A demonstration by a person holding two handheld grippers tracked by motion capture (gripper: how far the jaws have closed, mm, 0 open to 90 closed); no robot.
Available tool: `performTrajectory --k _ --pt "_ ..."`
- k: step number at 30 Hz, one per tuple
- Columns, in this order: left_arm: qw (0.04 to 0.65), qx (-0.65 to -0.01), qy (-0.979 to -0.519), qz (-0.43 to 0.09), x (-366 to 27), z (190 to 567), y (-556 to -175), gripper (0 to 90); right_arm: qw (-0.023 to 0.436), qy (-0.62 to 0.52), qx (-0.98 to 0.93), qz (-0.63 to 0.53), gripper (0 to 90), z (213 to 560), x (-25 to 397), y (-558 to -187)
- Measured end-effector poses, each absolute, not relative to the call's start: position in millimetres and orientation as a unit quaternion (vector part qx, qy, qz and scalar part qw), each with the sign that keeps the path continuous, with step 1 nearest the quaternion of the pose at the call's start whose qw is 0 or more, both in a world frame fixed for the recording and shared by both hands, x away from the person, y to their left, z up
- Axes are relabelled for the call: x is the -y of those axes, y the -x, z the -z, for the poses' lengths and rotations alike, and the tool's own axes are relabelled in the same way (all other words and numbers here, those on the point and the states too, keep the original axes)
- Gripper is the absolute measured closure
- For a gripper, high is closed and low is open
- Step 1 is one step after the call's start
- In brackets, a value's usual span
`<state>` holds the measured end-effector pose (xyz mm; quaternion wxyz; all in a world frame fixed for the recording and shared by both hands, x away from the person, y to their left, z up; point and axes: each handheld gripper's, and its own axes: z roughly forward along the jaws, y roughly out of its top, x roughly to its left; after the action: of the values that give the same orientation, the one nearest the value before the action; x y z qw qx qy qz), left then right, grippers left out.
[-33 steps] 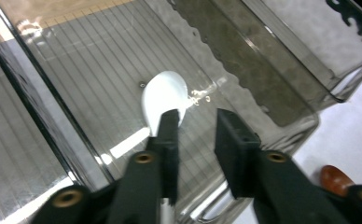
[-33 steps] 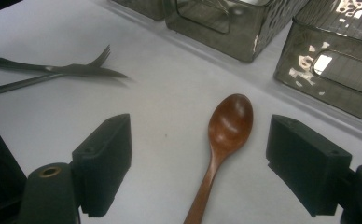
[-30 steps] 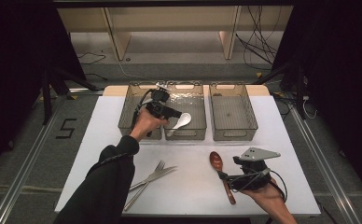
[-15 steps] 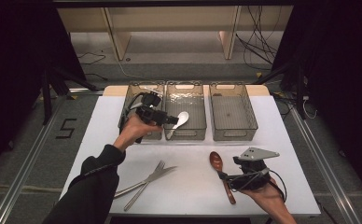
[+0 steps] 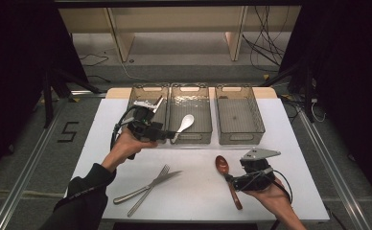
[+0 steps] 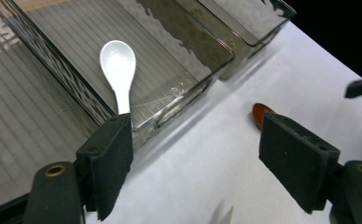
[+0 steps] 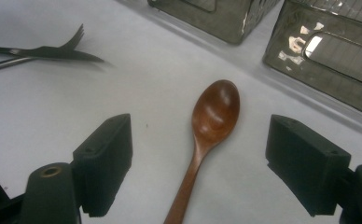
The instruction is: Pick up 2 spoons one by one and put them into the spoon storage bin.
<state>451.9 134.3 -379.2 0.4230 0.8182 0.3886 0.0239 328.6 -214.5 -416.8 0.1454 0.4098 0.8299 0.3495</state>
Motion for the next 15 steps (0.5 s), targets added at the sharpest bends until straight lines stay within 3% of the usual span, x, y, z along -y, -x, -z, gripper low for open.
performTrajectory --k 15 --pt "0.422 -0.37 -0.827 -0.037 -150 395 -413 22.7 0.123 -0.411 -0.859 -0.279 32.3 426 204 -349"
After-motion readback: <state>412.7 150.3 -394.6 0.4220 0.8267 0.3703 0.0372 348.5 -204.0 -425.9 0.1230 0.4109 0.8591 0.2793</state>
